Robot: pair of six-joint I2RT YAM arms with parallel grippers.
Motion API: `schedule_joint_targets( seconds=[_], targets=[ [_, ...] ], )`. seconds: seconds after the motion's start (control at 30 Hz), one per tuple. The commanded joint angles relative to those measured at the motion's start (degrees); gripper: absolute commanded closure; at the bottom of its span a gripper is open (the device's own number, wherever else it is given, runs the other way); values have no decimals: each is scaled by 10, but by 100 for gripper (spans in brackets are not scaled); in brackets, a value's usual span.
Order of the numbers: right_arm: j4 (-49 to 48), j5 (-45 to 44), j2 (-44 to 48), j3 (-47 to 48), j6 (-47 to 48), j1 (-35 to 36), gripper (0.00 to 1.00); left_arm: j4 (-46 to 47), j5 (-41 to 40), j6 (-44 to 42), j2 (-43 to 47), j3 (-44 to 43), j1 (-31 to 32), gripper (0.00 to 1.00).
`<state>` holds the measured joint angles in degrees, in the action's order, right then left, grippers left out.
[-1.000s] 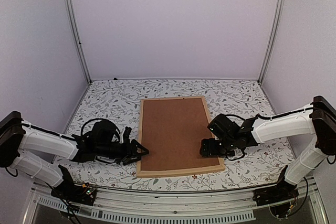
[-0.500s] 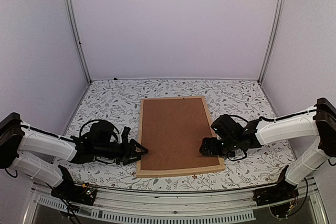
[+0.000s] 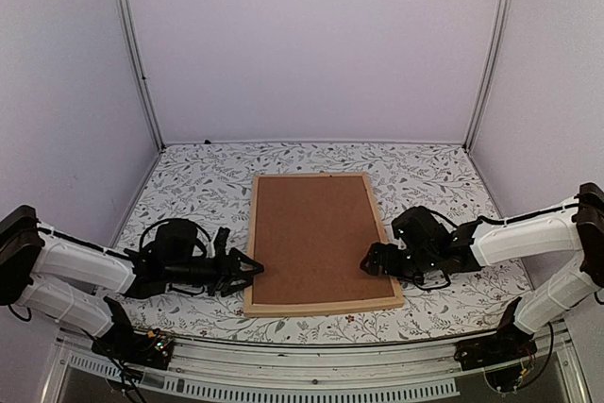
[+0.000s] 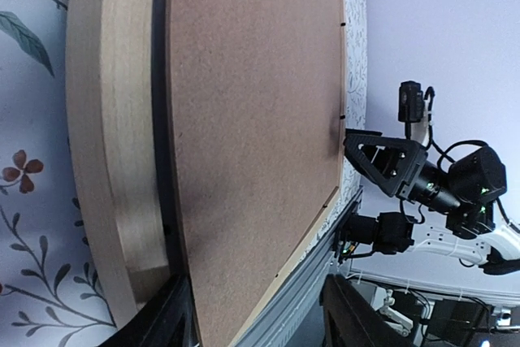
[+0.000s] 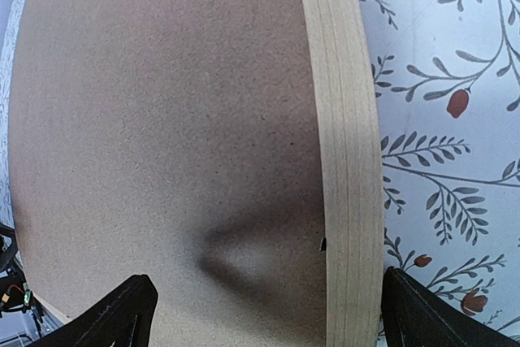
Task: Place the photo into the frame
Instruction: Pick up the backboard from the frame body.
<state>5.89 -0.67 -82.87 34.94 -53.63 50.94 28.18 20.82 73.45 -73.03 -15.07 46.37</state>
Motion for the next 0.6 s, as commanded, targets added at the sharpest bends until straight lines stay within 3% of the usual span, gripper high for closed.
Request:
schedule_joint_targets(
  seconds=[0.0,0.57],
  targets=[
    [-132,193,-14,0,-39,27,1,262,87,48,-8,-19,9,44],
    [-164,208,-25,-12,-45,27,1,539,106,229,-160,31,7,51]
  ],
)
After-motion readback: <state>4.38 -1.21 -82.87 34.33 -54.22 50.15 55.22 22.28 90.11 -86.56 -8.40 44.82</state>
